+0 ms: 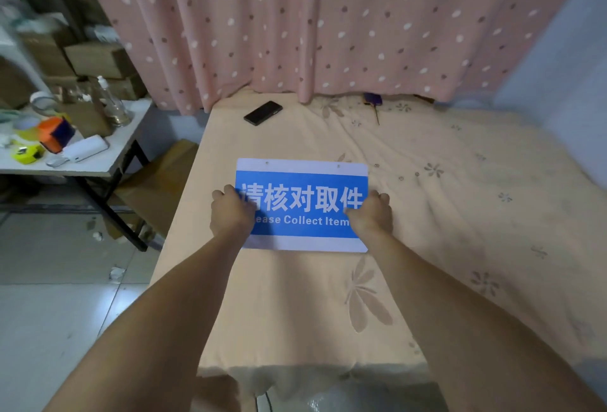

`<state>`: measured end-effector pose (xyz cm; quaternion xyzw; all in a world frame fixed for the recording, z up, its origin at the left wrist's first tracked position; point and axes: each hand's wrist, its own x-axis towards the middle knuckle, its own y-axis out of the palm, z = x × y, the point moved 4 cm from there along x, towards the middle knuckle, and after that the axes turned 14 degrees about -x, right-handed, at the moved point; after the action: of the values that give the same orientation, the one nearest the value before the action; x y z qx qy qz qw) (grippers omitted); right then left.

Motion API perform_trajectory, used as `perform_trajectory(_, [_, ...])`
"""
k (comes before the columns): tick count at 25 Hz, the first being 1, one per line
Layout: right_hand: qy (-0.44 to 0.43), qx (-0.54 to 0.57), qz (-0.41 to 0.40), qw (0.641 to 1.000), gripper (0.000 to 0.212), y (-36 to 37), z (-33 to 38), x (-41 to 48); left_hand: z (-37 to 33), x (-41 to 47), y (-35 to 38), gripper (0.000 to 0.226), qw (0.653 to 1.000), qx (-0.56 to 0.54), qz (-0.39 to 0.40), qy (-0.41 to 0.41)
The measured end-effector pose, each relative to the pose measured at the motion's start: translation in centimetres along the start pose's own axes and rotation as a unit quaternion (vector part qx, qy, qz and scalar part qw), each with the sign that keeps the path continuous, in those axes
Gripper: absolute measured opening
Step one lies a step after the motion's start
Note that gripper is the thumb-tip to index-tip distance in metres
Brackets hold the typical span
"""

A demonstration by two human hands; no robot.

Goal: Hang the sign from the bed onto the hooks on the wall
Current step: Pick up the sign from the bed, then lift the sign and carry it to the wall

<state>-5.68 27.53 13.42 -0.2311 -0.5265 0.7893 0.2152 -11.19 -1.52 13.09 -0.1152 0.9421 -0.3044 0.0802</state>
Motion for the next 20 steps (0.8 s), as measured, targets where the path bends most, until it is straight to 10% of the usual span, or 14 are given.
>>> perform_trajectory(12, [-0.085,0.113,-0.233,0.962,0.050,-30.5,11.9,-1.6,-27.6,0.8,-18.3,0.033,0.962,-0.147,-0.097,0.208])
perform_trajectory(20, [-0.105,0.134,-0.318,0.933,0.055,-39.2,14.3,-4.7,-34.3,-1.2,-24.4,0.033,0.933,-0.195,-0.134,0.273])
